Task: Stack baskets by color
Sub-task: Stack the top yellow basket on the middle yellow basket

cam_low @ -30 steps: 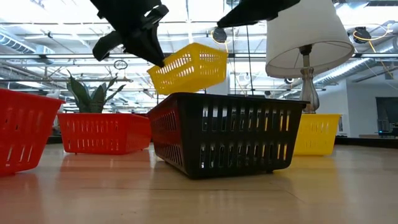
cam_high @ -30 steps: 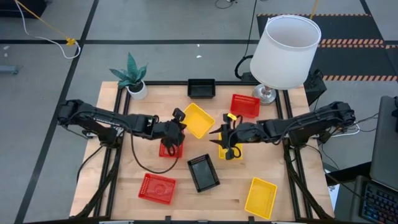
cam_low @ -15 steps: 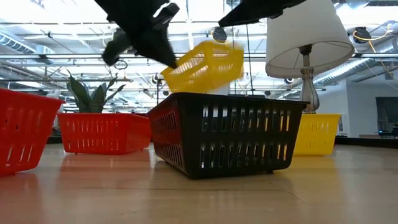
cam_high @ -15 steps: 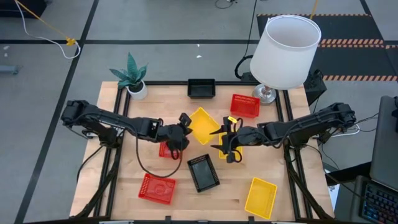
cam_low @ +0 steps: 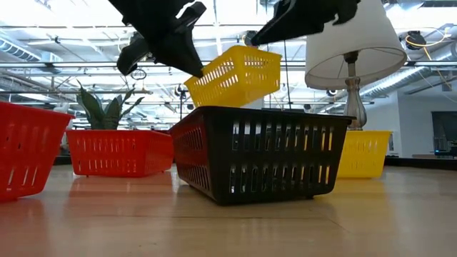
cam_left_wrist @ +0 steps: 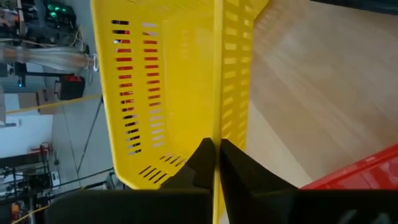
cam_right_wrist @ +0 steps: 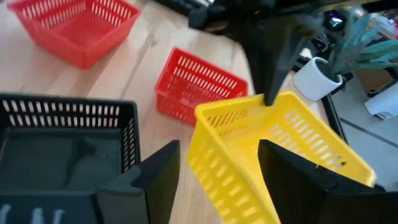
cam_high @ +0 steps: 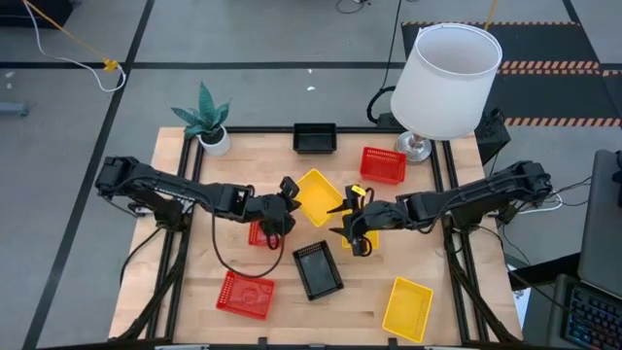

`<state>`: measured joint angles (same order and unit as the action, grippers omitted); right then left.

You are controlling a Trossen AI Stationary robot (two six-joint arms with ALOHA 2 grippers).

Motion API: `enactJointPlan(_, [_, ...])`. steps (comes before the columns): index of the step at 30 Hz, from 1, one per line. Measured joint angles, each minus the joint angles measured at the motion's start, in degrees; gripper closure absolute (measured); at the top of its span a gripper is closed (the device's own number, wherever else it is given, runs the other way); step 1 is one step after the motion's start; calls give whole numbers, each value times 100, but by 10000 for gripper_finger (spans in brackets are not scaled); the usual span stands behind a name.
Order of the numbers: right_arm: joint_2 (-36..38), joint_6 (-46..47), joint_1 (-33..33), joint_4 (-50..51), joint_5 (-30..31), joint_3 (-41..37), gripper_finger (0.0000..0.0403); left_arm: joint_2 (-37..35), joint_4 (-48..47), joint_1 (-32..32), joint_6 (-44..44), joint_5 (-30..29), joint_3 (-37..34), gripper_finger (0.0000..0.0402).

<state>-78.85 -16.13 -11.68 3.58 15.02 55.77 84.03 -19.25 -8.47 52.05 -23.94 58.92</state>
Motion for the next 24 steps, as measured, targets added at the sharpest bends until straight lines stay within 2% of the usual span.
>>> enactJointPlan(9, [-308, -453, 84, -38, -6, 0, 249, 0, -8, -65, 44, 15, 0, 395])
enactJointPlan(14, [-361, -588, 127, -16, -6, 0, 282, 0, 10, -65, 42, 13, 0, 383])
enactJointPlan(21, [-351, -698, 120, 138, -45, 0, 345, 0, 281, -61, 44, 0, -4, 392])
enactJointPlan(24, [-354, -738, 118, 179, -81, 0, 374, 0, 502, -54, -50, -46, -7, 375])
